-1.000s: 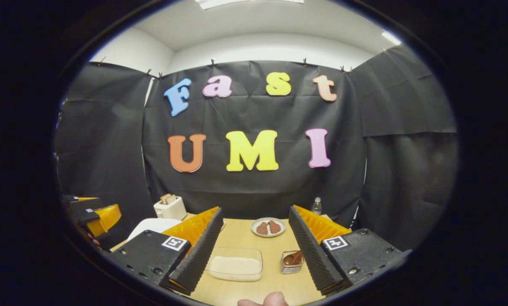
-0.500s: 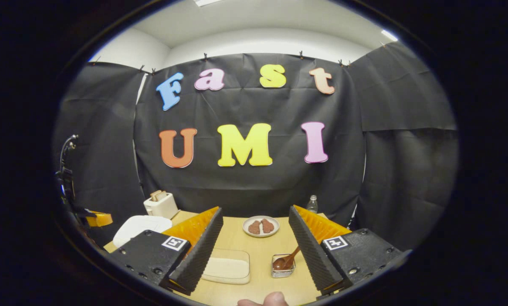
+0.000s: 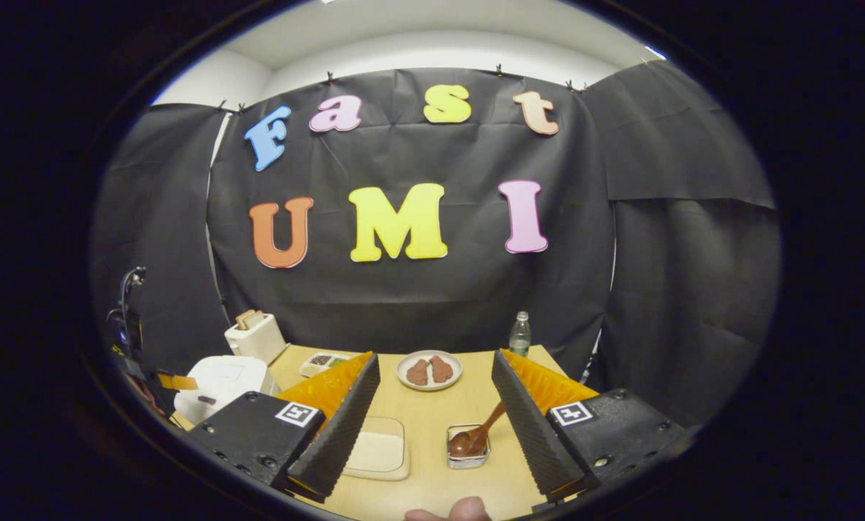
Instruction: Close the left gripper, press the button to open the rice cooker; take a wooden spoon from the chopstick holder with the right hand, scoop a spoonful of rice and pour it into the rice cooker, then put the wooden spoon back into the chopstick holder.
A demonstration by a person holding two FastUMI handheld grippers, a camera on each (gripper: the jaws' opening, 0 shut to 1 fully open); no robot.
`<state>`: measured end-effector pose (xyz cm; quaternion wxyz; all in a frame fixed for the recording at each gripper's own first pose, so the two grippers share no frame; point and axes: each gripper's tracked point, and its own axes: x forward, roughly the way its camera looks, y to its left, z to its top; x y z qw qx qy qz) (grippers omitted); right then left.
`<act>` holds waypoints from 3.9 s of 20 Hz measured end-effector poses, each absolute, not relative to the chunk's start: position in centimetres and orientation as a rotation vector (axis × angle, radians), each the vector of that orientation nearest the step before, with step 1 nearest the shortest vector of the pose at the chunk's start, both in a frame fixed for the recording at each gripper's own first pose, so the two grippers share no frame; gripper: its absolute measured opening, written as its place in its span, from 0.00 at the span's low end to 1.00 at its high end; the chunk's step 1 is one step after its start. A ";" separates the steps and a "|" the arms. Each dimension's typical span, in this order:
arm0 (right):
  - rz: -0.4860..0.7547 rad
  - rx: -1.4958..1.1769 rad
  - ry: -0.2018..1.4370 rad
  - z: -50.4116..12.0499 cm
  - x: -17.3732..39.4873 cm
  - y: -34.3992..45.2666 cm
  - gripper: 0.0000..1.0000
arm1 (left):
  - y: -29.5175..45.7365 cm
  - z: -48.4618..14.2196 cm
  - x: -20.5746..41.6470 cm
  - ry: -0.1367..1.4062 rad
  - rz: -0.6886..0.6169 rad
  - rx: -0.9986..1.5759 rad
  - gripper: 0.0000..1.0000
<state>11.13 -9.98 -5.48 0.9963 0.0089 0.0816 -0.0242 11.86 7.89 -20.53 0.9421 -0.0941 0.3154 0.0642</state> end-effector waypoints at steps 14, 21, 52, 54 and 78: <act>-0.016 0.012 0.182 -5.5 12.1 -8.3 1.00 | 8.0 -23.5 11.3 0.704 0.145 -0.299 0.00; -0.045 0.009 0.131 -3.6 10.5 -9.8 1.00 | 9.0 -13.6 14.3 0.410 0.179 -0.183 0.01; -0.042 0.115 0.301 -18.1 15.3 -17.9 1.00 | 3.5 -0.3 13.6 0.087 0.209 -0.053 0.94; -0.021 0.124 0.335 -21.0 17.3 -18.5 1.00 | 3.2 -0.5 14.0 0.084 0.222 -0.048 0.94; -0.001 0.270 0.506 -26.6 22.5 -17.9 0.18 | 6.4 -3.4 11.6 0.154 0.302 -0.045 0.94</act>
